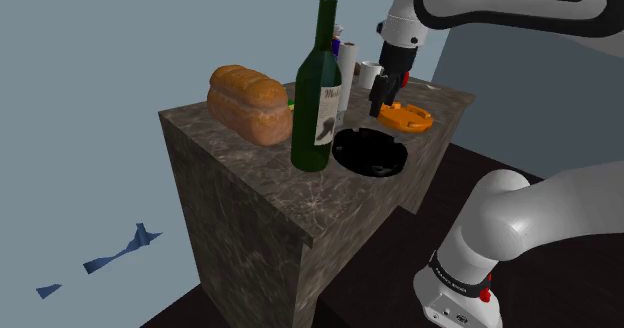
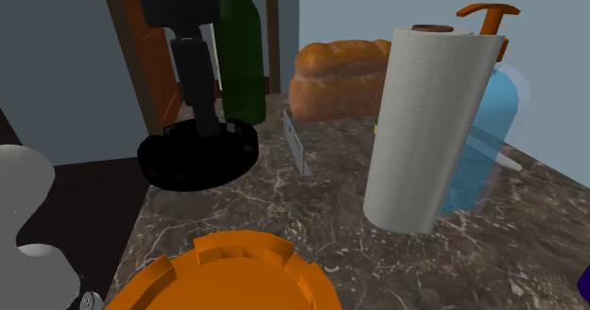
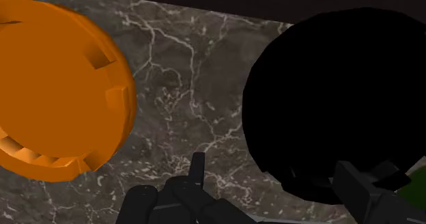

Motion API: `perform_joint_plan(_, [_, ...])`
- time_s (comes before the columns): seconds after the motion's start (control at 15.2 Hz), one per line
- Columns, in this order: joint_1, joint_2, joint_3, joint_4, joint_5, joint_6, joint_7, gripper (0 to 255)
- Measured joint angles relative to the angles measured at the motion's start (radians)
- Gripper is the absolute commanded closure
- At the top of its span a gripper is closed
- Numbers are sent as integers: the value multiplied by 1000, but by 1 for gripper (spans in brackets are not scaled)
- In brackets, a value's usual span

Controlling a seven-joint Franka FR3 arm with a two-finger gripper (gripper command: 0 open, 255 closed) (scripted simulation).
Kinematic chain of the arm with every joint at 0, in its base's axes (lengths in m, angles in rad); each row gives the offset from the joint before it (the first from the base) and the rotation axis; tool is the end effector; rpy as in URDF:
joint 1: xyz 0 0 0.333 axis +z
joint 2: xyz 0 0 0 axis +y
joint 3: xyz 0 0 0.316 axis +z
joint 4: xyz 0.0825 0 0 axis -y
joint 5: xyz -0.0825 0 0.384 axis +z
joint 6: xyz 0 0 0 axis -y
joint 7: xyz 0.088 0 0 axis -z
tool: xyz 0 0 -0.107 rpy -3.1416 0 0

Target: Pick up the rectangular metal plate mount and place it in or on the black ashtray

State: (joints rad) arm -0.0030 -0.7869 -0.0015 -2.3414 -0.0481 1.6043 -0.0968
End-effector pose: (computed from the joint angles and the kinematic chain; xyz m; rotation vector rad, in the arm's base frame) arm 0.3103 -0.0065 0.6009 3.0879 0.1439 0.0732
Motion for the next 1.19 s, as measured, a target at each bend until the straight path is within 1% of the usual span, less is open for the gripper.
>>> perform_joint_plan(0.07, [0, 0, 0, 0, 0, 0, 0, 0])
perform_joint_plan(0.13, [13, 8, -22, -2, -9, 12, -43, 0])
perform_joint_plan(0.2, [36, 26, -55, 1, -23, 32, -125, 0])
perform_joint_plan(0.46, [159, 115, -211, 26, -67, 112, -553, 0])
perform_joint_plan(0.53, [194, 149, -253, 52, -73, 123, -668, 0])
perform_joint_plan(0.79, [339, 306, -393, 147, -57, 180, -1124, 0])
perform_joint_plan(0.86, [357, 328, -410, 156, -52, 192, -1189, 0])
perform_joint_plan(0.92, [366, 340, -418, 153, -50, 205, -1220, 0])
perform_joint_plan(1.19, [374, 356, -431, 113, -48, 261, -1253, 0])
